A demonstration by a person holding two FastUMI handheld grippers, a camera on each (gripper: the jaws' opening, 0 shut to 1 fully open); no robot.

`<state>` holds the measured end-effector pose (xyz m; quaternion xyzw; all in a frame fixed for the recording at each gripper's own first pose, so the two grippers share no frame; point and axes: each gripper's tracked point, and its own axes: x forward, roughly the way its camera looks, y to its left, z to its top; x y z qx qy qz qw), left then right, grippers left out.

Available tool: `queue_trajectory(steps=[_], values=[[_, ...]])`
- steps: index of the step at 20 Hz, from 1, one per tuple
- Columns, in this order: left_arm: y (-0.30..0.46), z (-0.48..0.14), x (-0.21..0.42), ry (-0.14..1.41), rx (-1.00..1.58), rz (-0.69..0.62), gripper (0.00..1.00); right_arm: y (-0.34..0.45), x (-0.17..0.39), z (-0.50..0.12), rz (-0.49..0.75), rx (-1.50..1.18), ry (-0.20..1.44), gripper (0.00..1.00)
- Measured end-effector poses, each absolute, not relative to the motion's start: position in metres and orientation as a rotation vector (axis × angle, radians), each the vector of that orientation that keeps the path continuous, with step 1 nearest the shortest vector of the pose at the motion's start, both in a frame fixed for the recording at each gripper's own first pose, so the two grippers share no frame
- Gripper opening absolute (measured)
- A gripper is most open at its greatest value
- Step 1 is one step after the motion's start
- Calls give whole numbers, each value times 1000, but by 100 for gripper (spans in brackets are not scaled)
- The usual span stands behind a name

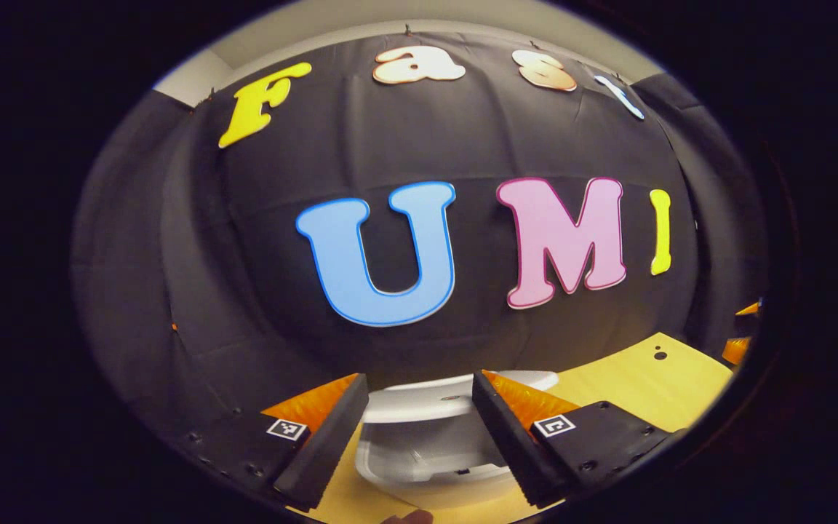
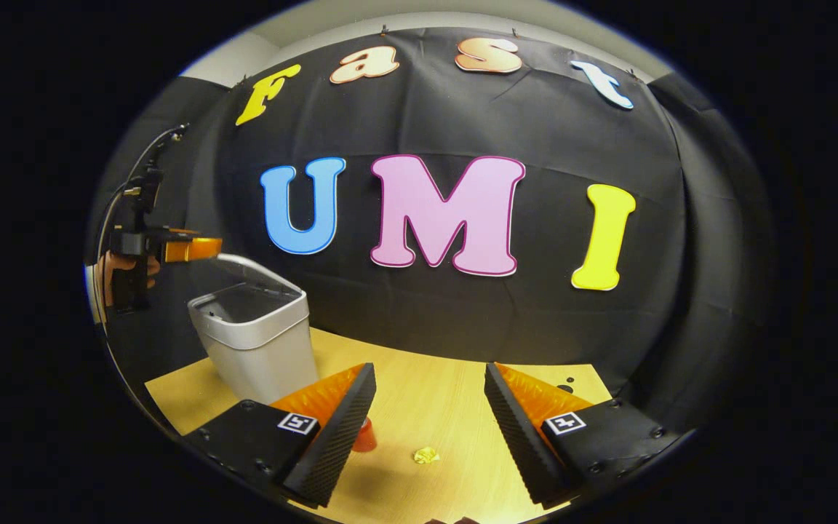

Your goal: Press the lid of the desktop garbage bin to open it, pick up the crumpled paper on the desktop and throw it into the bin, then pick up the pop can on the desktop and drop it into the bin, and finally close the garbage bin lid.

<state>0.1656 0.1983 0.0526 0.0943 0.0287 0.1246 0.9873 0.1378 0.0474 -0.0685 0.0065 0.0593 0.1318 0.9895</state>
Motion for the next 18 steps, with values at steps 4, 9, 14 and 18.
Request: queue_trajectory(steps=[4,9,14,18], values=[[174,76,141,-7,193,194,96,53,135,-75,252,16,140,97],[145,89,94,-31,152,117,96,57,141,-109,250,17,230,97],[137,96,62,-36,132,116,96,66,158,-156,283,18,345,97],[145,84,47,13,132,155,96,76,172,-207,307,6,454,97]])
